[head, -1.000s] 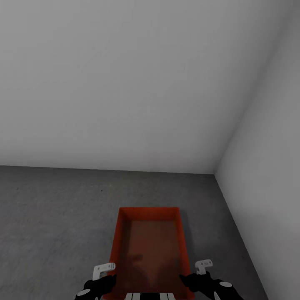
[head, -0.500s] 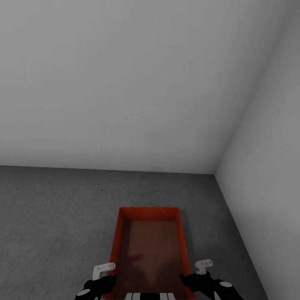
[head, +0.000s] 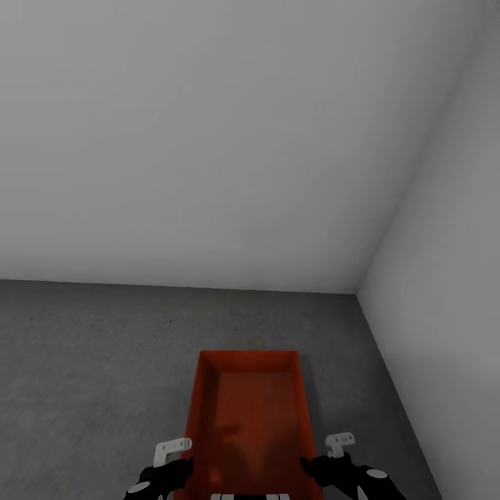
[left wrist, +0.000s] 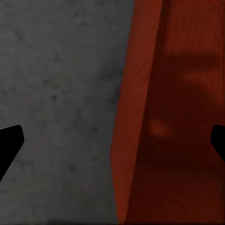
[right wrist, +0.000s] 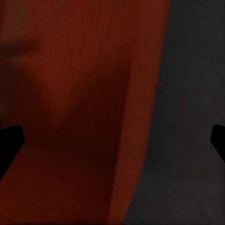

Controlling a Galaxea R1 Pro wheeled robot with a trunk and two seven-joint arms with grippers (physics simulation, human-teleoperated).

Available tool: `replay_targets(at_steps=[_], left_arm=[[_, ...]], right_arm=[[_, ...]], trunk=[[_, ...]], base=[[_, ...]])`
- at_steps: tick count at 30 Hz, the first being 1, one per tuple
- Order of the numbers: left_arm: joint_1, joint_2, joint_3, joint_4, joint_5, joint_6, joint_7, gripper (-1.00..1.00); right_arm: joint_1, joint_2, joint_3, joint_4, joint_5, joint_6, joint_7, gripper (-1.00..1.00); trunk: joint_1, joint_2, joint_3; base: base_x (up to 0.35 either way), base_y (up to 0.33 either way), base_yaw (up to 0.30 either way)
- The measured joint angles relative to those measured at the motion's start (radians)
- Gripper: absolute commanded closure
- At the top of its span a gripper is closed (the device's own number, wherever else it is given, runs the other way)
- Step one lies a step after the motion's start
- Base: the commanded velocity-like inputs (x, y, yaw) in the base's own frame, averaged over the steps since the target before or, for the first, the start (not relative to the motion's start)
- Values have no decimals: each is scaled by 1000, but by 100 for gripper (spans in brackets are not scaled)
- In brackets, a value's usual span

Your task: Move the two storage containers from the living room to the garage. In the garage, place one container on the floor and stack the other container on top of it (either order is fine).

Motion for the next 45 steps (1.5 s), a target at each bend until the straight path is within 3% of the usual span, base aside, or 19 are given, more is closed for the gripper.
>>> replay_targets(at_steps=[12,19,25,29,33,35,39,45], left_arm=[[0,7,1,0,0,-2,-2,-100],[0,18,9,3,-4,-6,-1,-100],[1,103,10,97,3,-44,-9,-100],[1,139,34,226,4,-133,-12,-100],[2,163,82,410,5,-282,-12,-100],[2,166,95,498,5,-361,-13,-100],[2,167,100,592,5,-455,-12,-100],[2,165,101,666,4,-522,-14,-100]], right_arm=[[0,-1,-1,-1,1,0,-6,-100],[0,-15,-1,7,0,0,-17,-100],[0,-70,-1,111,1,-22,-17,-100],[0,-95,-1,217,0,-88,-18,-100],[1,-103,0,348,2,-186,-40,-100],[1,-103,1,399,4,-214,-65,-100],[1,-104,2,454,5,-257,-83,-100],[9,-101,3,498,4,-327,-147,-100]], trunk=[[-46,84,38],[-73,133,60],[-96,175,78],[-111,203,91],[-126,231,103],[-134,245,109],[-150,273,122],[-172,315,141]], base=[[0,0,0],[0,0,0],[0,0,0],[0,0,0],[0,0,0],[0,0,0],[0,0,0],[-133,0,0]])
